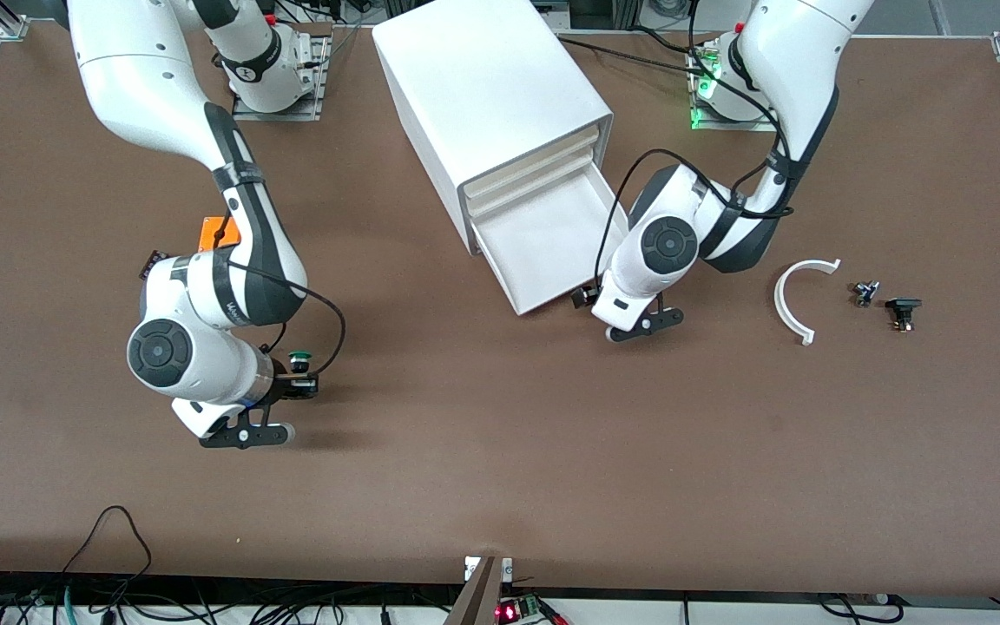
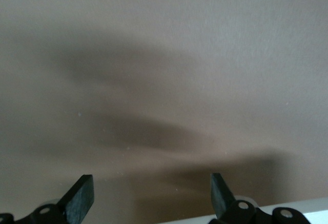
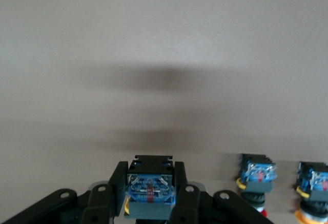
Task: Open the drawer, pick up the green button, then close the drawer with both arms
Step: 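Push the drawer shut with the left gripper while the right gripper carries the button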
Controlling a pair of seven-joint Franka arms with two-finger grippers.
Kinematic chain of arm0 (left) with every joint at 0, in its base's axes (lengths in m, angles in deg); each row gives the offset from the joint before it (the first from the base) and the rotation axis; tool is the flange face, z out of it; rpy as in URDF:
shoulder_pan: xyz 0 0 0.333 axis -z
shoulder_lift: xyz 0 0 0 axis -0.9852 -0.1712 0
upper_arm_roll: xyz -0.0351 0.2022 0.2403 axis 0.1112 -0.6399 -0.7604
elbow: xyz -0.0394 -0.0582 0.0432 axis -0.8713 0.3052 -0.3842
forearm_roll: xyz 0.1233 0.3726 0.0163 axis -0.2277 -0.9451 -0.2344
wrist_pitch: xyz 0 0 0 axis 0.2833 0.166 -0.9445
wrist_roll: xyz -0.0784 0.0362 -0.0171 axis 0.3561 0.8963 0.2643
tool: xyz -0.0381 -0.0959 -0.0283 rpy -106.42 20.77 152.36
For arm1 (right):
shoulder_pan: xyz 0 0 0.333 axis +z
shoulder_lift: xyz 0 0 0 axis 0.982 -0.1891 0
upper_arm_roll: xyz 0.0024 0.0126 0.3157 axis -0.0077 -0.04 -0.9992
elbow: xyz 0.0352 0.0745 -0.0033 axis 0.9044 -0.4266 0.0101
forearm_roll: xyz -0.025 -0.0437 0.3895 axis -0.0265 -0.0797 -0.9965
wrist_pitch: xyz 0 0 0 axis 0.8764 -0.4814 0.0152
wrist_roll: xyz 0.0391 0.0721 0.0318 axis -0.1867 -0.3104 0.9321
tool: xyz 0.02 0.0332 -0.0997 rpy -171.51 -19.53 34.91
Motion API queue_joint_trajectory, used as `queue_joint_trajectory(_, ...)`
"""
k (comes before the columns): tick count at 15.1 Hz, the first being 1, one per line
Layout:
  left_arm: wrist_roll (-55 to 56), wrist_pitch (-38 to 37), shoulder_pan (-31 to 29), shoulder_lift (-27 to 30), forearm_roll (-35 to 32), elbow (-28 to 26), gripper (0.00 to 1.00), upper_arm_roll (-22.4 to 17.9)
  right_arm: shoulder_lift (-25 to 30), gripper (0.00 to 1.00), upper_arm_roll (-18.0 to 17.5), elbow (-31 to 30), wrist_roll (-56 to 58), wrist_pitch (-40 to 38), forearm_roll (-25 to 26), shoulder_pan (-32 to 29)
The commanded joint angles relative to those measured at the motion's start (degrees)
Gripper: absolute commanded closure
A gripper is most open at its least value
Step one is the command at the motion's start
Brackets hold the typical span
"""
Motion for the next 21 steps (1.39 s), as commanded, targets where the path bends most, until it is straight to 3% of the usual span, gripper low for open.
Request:
queue_joint_trajectory(1,2.79,0.58,1.62,-0.39,-1.63,-0.48,0.0,-0.08,5.45,1.0,-0.57,-11.95,3.88,7.69,-1.07,-0.59)
queue_joint_trajectory(4,3.13,-2.31,2.49,-0.39,-0.85,-0.57,0.0,0.79,5.55,1.0,-0.74,-16.27,3.97,12.78,-1.07,-0.59)
queue_joint_trajectory(7,3.23,-8.37,2.32,0.05,-0.58,-0.57,0.0,4.21,5.28,1.0,-0.74,-19.26,4.06,17.8,-1.07,-0.59)
queue_joint_trajectory(15,3.31,-8.74,2.85,-0.48,-0.58,-0.75,0.0,9.41,4.75,1.0,-1.01,-20.85,3.89,19.31,-3.01,-0.68)
queue_joint_trajectory(16,3.31,-8.74,2.85,-0.48,-0.49,-1.01,0.0,9.84,4.75,0.93,-1.01,-20.85,3.62,19.22,-3.01,-0.68)
queue_joint_trajectory(17,3.31,-9.0,2.68,-0.39,-0.49,-1.45,0.0,10.63,4.75,0.73,-1.01,-20.85,3.53,19.22,-3.01,-0.76)
queue_joint_trajectory(19,3.31,-9.0,2.5,-0.39,-0.49,-2.24,0.0,11.25,4.75,0.12,-1.01,-20.59,3.36,18.96,-3.01,-1.29)
queue_joint_trajectory(20,3.31,-9.0,2.58,-0.3,-0.41,-2.59,0.0,11.43,4.93,0.0,-1.01,-20.24,3.53,18.69,-3.01,-1.47)
queue_joint_trajectory(21,3.31,-9.0,2.24,-0.3,0.03,-2.77,0.0,12.3,5.28,0.0,-0.92,-20.06,3.79,18.61,-3.01,-1.56)
